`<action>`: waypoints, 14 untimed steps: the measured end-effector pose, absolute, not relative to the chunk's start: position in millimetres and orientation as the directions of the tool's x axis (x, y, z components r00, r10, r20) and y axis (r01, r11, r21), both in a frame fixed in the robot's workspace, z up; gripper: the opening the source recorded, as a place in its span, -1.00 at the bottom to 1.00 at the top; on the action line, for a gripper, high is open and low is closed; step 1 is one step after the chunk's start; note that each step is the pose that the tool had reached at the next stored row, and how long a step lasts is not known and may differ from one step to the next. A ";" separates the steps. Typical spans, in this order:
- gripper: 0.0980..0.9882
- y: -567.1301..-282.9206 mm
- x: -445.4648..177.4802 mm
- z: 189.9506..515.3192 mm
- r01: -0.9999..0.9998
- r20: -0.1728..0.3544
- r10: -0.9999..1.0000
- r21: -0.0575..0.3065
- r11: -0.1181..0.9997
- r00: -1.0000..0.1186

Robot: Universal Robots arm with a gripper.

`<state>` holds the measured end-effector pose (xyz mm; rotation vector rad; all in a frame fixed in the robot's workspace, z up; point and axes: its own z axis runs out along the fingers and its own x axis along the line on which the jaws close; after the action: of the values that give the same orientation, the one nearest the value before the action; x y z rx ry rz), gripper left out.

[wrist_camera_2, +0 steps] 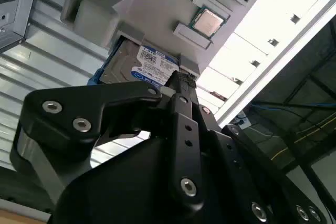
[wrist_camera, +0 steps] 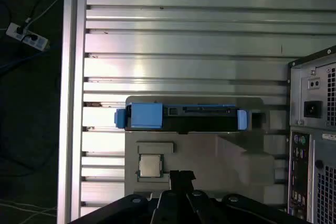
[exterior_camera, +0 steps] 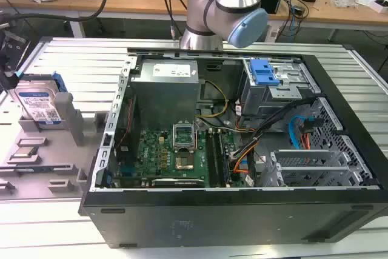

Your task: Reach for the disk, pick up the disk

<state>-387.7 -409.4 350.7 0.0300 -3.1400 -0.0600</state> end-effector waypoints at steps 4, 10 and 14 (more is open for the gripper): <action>-0.98 -409.4 -387.7 350.8 -0.077 0.001 -0.077 0.038 0.996 -0.997; -0.98 -409.4 -387.7 350.8 -0.153 0.000 -0.154 0.038 0.987 -0.988; -0.98 -409.4 -387.7 350.7 -0.194 0.000 -0.194 0.038 0.980 -0.981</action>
<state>-387.7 -409.4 350.7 0.3065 -3.1218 -0.0596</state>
